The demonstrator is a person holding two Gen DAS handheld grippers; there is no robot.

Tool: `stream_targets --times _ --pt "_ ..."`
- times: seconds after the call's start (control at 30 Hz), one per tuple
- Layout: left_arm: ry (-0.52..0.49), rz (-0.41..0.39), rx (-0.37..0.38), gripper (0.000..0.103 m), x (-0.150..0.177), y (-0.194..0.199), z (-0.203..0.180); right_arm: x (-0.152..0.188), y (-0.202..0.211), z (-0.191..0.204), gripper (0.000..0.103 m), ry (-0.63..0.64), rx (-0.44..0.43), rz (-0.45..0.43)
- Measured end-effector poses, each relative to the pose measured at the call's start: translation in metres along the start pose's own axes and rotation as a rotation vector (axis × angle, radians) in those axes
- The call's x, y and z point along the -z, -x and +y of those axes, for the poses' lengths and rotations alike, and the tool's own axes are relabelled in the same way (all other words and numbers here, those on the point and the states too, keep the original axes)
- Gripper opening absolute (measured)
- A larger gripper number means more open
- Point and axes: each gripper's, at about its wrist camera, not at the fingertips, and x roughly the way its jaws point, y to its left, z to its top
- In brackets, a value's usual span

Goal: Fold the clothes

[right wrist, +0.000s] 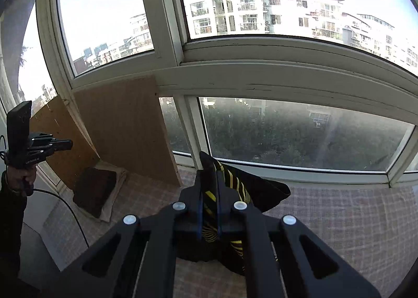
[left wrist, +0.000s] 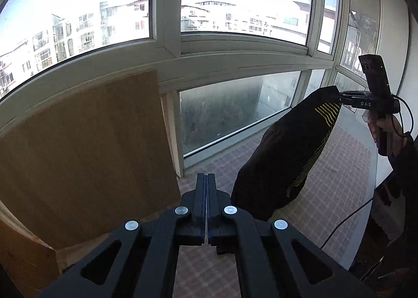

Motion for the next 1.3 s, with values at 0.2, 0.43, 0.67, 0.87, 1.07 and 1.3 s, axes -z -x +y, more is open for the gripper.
stream_targets --times 0.2,0.43,0.67,0.87,1.07,1.3 --pt "-0.076 0.189 0.119 0.0 0.079 -0.066 -0.056 0.165 -0.005 0.006 0.007 -0.135 -0.08 0.194" --pt "-0.211 0.384 0.225 0.0 0.099 -0.162 -0.137 0.382 -0.036 -0.01 0.007 -0.449 -0.059 0.474" --pt "-0.455 0.48 0.339 0.003 0.061 -0.25 -0.242 0.413 -0.026 -0.022 0.007 -0.54 -0.059 0.398" --pt "-0.571 0.54 0.385 0.013 0.019 -0.344 -0.301 0.415 -0.033 -0.022 0.007 -0.524 -0.069 0.388" --pt "-0.674 0.607 0.384 0.024 0.015 -0.411 -0.336 0.421 -0.036 -0.035 0.008 -0.555 -0.066 0.382" --pt "-0.706 0.622 0.349 0.025 0.019 -0.444 -0.349 0.427 -0.033 -0.047 0.008 -0.584 -0.039 0.398"
